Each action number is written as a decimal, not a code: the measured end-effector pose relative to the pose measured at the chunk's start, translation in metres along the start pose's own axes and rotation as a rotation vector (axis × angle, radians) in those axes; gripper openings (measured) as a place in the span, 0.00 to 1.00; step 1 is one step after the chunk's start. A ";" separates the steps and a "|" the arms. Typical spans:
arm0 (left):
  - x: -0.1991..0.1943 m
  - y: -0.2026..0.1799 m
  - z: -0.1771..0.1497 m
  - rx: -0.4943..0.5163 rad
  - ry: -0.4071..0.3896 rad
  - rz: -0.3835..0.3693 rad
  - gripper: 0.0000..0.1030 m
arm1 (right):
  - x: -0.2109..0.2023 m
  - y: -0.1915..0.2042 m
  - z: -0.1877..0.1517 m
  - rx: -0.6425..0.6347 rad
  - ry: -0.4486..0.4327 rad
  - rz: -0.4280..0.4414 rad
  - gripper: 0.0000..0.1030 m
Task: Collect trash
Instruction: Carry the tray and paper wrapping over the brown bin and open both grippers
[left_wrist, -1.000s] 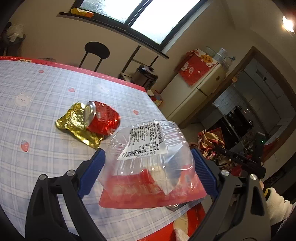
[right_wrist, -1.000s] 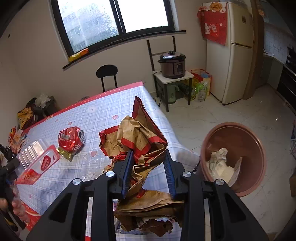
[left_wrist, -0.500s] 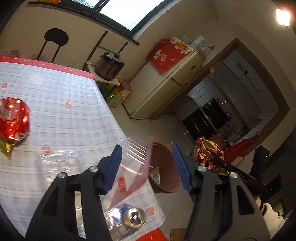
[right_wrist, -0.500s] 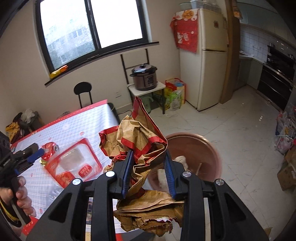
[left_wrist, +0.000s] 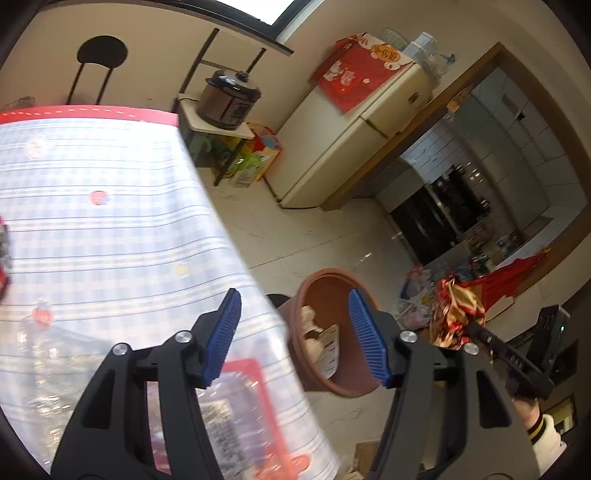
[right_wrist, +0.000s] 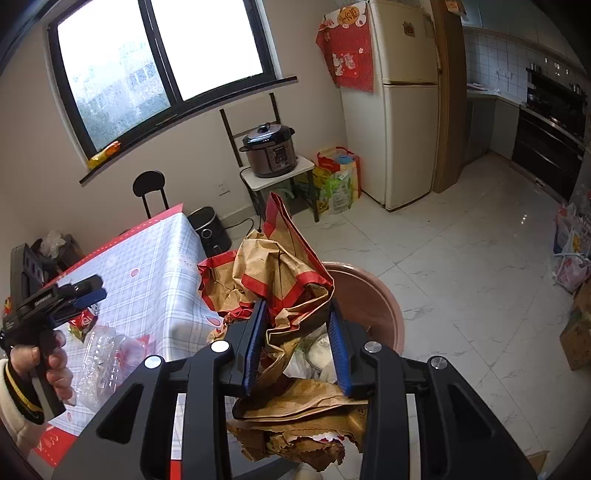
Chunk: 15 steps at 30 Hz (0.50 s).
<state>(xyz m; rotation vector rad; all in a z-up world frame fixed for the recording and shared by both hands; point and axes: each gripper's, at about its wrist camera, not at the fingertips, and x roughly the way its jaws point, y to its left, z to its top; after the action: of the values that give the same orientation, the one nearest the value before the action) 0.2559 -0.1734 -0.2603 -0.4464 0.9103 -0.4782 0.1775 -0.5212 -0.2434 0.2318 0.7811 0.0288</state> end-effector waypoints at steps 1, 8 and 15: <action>-0.007 0.004 -0.001 0.003 0.009 0.014 0.68 | 0.003 0.001 -0.001 0.002 0.000 0.010 0.32; -0.037 0.000 -0.042 0.066 0.094 0.237 0.85 | 0.017 0.019 -0.004 0.004 0.011 0.088 0.32; -0.007 -0.058 -0.101 0.311 0.124 0.544 0.94 | 0.022 0.027 -0.005 0.010 0.013 0.122 0.32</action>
<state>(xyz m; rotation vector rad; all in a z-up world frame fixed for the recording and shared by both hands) 0.1569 -0.2326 -0.2783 0.1204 1.0105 -0.1418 0.1911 -0.4910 -0.2564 0.2887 0.7790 0.1414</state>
